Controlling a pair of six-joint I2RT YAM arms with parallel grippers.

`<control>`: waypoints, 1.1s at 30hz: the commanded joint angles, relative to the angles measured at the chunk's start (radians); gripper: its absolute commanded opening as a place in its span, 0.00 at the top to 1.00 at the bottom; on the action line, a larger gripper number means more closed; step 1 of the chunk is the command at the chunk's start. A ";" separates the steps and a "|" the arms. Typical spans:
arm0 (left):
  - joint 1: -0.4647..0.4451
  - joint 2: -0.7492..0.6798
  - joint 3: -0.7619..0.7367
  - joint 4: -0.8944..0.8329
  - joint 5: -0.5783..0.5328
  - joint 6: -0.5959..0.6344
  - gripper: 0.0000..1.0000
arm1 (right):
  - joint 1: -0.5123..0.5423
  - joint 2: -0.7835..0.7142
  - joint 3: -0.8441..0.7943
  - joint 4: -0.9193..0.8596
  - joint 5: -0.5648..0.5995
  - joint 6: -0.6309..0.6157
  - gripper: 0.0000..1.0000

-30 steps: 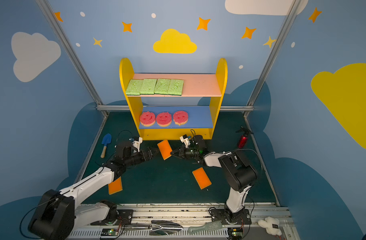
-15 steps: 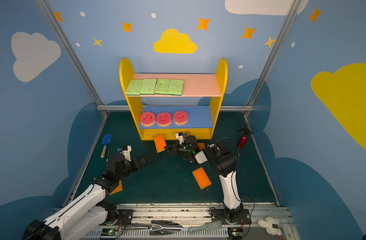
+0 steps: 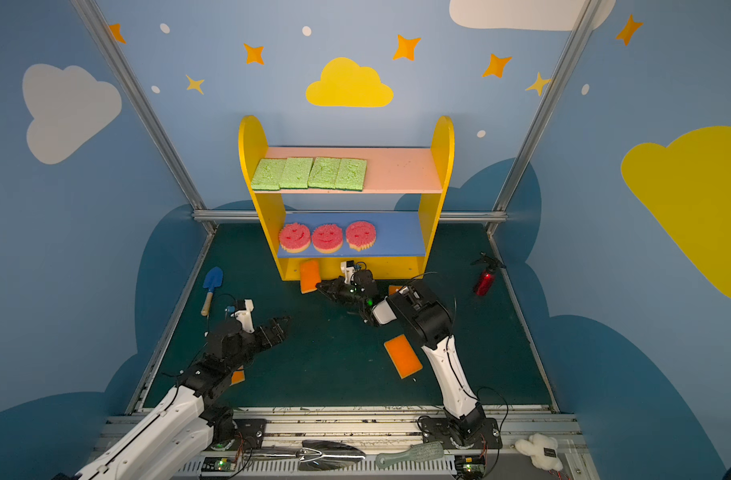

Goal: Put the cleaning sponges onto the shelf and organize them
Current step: 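Carry the orange sponge with the right gripper to the shelf's yellow base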

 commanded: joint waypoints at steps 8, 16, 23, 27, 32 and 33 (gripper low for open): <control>0.005 -0.078 -0.036 -0.051 -0.012 -0.004 0.00 | 0.051 0.113 0.161 0.036 0.182 0.047 1.00; 0.006 -0.149 -0.046 -0.109 -0.023 -0.004 0.00 | 0.054 0.172 0.283 -0.039 0.195 0.050 1.00; 0.006 -0.203 -0.057 -0.153 -0.035 -0.002 0.00 | 0.065 0.240 0.407 -0.110 0.180 0.058 1.00; 0.007 -0.229 -0.063 -0.178 -0.045 -0.001 0.00 | 0.066 0.263 0.452 -0.162 0.161 0.056 1.00; 0.007 -0.234 -0.063 -0.175 -0.045 -0.002 0.00 | 0.066 0.265 0.495 -0.269 0.131 0.009 1.00; 0.006 -0.228 -0.061 -0.174 -0.043 -0.001 0.00 | 0.067 0.267 0.500 -0.275 0.131 0.009 1.00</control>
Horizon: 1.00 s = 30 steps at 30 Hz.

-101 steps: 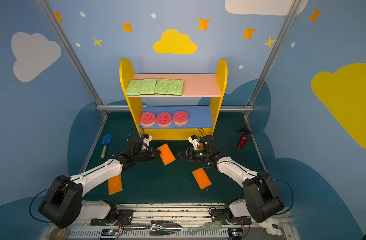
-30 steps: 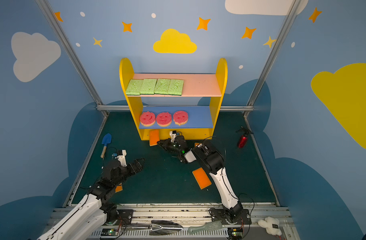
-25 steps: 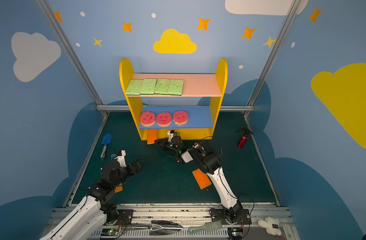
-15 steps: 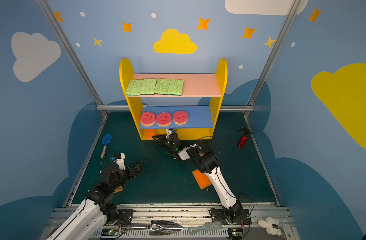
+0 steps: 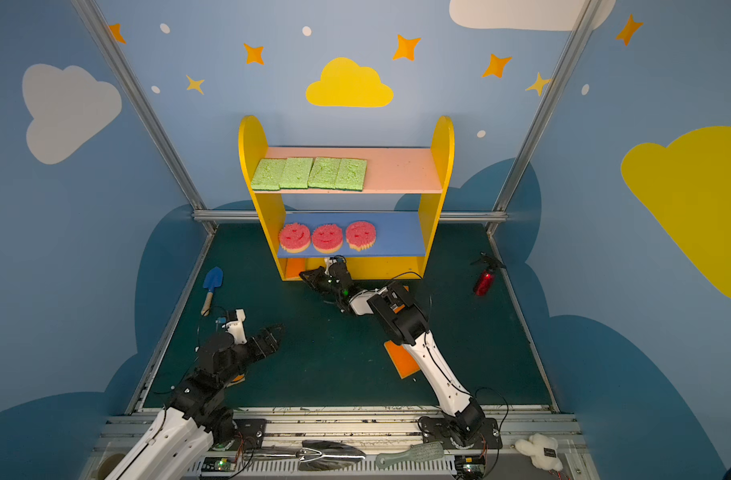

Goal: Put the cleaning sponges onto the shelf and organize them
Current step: 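Carry the orange sponge with the right gripper to the shelf's yellow base, then stand the sponge upright against the base below the blue shelf, open right gripper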

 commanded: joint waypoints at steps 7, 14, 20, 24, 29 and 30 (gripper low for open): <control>0.004 0.023 0.007 -0.013 -0.005 0.006 0.00 | 0.007 0.037 0.068 -0.069 -0.033 -0.033 0.91; 0.003 0.021 0.008 -0.026 -0.002 0.002 0.00 | 0.000 0.058 0.122 -0.132 -0.060 -0.047 0.72; 0.003 0.021 0.017 -0.032 0.000 0.002 0.00 | -0.002 0.038 0.114 -0.169 -0.078 -0.065 0.55; 0.004 0.025 0.017 -0.028 0.008 -0.002 0.00 | 0.000 0.016 0.115 -0.216 -0.103 -0.109 0.43; 0.003 0.081 0.039 -0.048 0.007 -0.009 0.00 | 0.004 -0.025 0.117 -0.333 -0.120 -0.188 0.34; 0.003 0.092 0.043 -0.050 0.007 -0.013 0.00 | 0.003 -0.033 0.115 -0.356 -0.124 -0.198 0.33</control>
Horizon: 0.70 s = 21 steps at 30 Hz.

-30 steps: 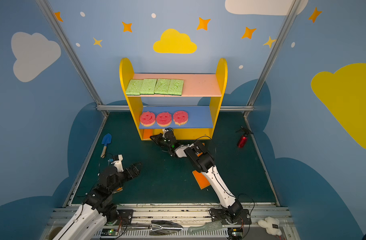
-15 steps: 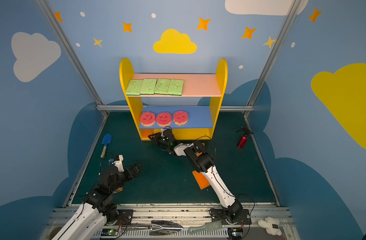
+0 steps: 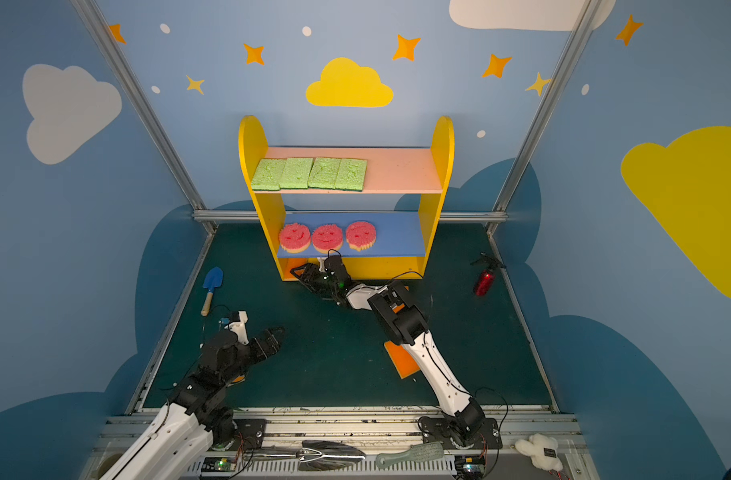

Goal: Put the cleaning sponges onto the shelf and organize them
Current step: 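Stand the sponge upright against the base below the blue shelf, open right gripper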

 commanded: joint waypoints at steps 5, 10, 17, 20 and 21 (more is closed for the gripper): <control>0.004 0.025 0.033 -0.013 0.016 -0.028 0.00 | 0.000 -0.079 -0.005 -0.258 -0.033 -0.105 0.31; 0.003 -0.018 0.028 -0.048 0.005 -0.033 0.00 | -0.004 -0.091 0.002 -0.331 -0.049 -0.134 0.30; 0.005 -0.070 0.025 -0.091 -0.012 -0.038 0.00 | -0.002 -0.098 -0.014 -0.329 -0.064 -0.121 0.53; 0.005 -0.076 0.024 -0.094 -0.018 -0.038 0.00 | -0.005 -0.089 -0.015 -0.313 -0.068 -0.107 0.58; 0.005 -0.077 0.025 -0.093 -0.020 -0.038 0.00 | -0.005 -0.083 -0.009 -0.310 -0.070 -0.102 0.61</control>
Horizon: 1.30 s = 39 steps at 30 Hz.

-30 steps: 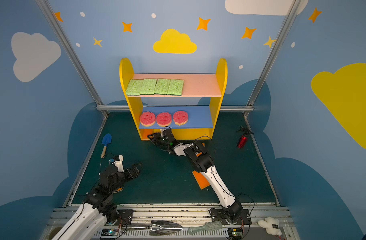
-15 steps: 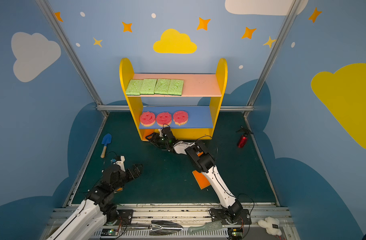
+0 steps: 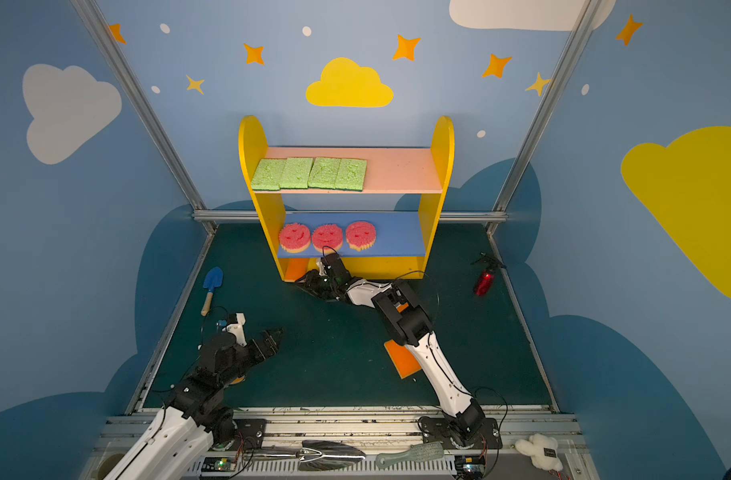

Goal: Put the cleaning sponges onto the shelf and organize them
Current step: 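Stand the sponge upright against the base below the blue shelf, open right gripper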

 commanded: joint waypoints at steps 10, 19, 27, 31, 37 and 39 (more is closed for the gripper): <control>0.009 0.013 0.020 -0.009 -0.016 0.002 0.00 | -0.014 0.024 0.046 0.005 -0.022 0.034 0.87; 0.018 0.032 0.016 0.011 -0.012 0.007 0.00 | -0.022 0.066 0.097 0.012 -0.030 0.052 0.88; 0.027 0.032 0.016 0.012 -0.009 0.010 0.00 | -0.028 0.084 0.149 -0.015 -0.026 0.043 0.88; 0.030 0.029 0.015 0.011 -0.008 0.010 0.00 | -0.029 0.096 0.171 -0.007 -0.029 0.047 0.88; 0.033 0.027 0.017 -0.002 -0.012 0.012 0.00 | -0.029 0.105 0.192 -0.010 -0.041 0.050 0.86; 0.033 0.023 0.017 -0.007 -0.016 0.014 0.00 | -0.029 0.101 0.185 -0.005 -0.047 0.050 0.80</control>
